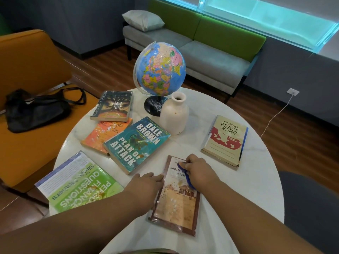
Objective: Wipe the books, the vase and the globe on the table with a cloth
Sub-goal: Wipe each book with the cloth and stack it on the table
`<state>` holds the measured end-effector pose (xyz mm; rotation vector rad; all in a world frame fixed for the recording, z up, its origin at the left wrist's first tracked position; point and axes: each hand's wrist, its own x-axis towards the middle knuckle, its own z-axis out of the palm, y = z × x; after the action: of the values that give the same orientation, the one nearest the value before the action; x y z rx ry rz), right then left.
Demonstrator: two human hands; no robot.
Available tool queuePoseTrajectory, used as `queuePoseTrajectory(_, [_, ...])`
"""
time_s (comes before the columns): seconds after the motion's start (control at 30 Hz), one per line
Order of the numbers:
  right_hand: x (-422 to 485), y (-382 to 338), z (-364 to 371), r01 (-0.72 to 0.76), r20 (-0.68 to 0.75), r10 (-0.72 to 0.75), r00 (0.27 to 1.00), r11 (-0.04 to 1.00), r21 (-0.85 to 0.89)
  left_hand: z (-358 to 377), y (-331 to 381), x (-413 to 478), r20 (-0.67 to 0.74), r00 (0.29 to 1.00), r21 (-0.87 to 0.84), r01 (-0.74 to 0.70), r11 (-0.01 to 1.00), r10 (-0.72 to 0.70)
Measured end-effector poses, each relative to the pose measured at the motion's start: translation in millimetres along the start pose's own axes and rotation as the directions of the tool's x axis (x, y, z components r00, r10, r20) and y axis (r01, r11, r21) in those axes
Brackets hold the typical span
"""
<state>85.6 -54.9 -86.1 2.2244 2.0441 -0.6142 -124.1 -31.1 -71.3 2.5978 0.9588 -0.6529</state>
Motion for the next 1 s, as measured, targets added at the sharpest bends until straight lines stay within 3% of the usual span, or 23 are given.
queuePoseTrajectory(0.13, [1, 0, 1, 0.153, 0.054, -0.148, 0.988, 0.983, -0.102, 2, -1, 2, 0.007, 1.000, 0.008, 0.006, 1.000, -0.007])
queuePoseTrajectory(0.2, [4, 9, -2, 0.164, -0.014, -0.170, 0.985, 0.967, -0.197, 2, -1, 2, 0.012, 1.000, 0.005, 0.008, 1.000, -0.008])
queuePoseTrajectory(0.3, [11, 11, 1, 0.030, -0.056, -0.035, 0.998, 0.996, -0.084, 2, 0, 3, 0.011, 1.000, 0.002, 0.009, 1.000, -0.009])
queuePoseTrajectory(0.43, [13, 4, 8, 0.160, 0.022, -0.158, 0.987, 0.984, -0.080, 3, -2, 4, 0.011, 1.000, 0.011, 0.004, 1.000, -0.004])
queuePoseTrajectory(0.53, [18, 6, 0, 0.217, -0.037, -0.224, 0.974, 0.967, -0.132, 6, -3, 4, 0.006, 1.000, 0.006, 0.001, 1.000, -0.001])
queuePoseTrajectory(0.6, [26, 6, 0, 0.126, -0.046, -0.133, 0.990, 0.983, -0.132, 6, -4, 4, 0.003, 1.000, 0.002, 0.003, 1.000, -0.003])
queuePoseTrajectory(0.67, [30, -3, 4, 0.162, -0.007, -0.166, 0.986, 0.969, -0.188, 6, -5, 4, 0.004, 1.000, 0.003, 0.001, 1.000, -0.001])
queuePoseTrajectory(0.8, [25, -2, 1, 0.281, 0.139, -0.268, 0.953, 0.955, -0.090, 5, -5, 3, 0.015, 1.000, 0.003, 0.001, 1.000, -0.001])
queuePoseTrajectory(0.93, [23, 17, -8, 0.339, 0.040, -0.337, 0.941, 0.926, -0.167, 4, -4, 3, 0.025, 1.000, 0.005, 0.000, 1.000, 0.000])
queuePoseTrajectory(1.0, [17, 15, -5, 0.324, 0.071, -0.316, 0.946, 0.928, -0.185, 5, -5, 4, 0.031, 1.000, 0.007, 0.002, 1.000, -0.002])
